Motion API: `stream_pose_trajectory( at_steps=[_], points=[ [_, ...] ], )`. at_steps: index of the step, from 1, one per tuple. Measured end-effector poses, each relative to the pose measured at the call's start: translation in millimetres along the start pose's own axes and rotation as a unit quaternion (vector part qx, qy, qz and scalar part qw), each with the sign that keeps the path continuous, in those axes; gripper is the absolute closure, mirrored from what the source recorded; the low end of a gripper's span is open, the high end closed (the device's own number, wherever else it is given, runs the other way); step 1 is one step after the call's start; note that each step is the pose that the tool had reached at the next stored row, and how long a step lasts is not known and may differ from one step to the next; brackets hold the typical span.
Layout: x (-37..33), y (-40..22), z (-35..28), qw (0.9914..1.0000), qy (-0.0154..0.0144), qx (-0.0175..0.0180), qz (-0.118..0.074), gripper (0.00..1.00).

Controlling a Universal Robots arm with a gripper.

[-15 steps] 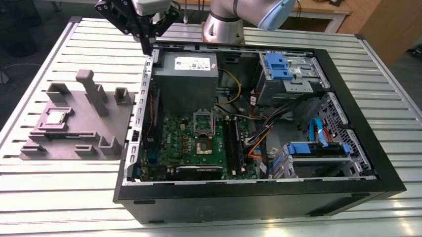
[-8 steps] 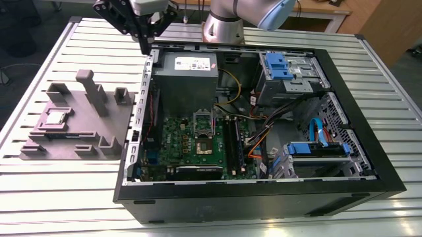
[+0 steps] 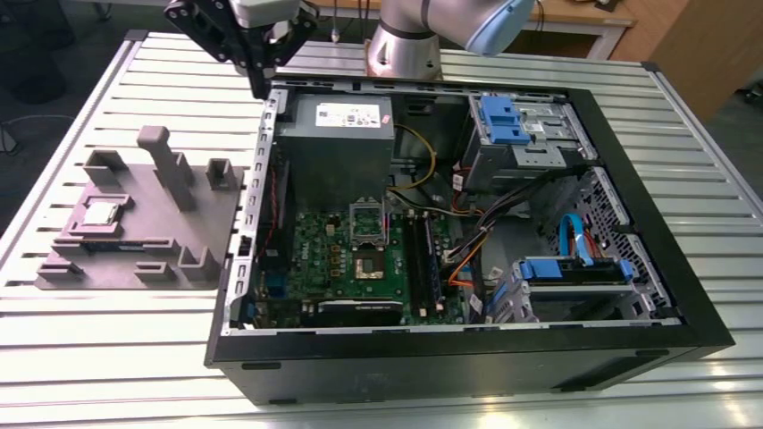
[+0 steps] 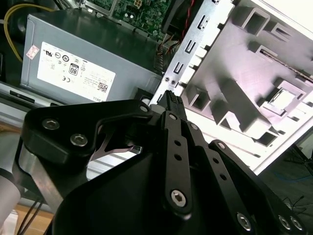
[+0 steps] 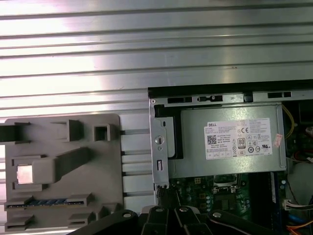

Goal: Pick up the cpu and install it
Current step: 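Reach for the cpu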

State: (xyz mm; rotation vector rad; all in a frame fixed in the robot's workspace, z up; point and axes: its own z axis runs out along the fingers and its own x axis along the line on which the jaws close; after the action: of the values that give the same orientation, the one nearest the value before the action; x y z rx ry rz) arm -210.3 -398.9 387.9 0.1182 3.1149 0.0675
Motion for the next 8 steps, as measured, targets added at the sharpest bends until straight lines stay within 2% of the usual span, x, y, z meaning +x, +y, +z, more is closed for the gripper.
stream_pose_trajectory(
  at_steps=[8],
  points=[
    [3.0,-0.2,-0.1,1.0,0.0,0.0,0.0,0.9]
  ],
)
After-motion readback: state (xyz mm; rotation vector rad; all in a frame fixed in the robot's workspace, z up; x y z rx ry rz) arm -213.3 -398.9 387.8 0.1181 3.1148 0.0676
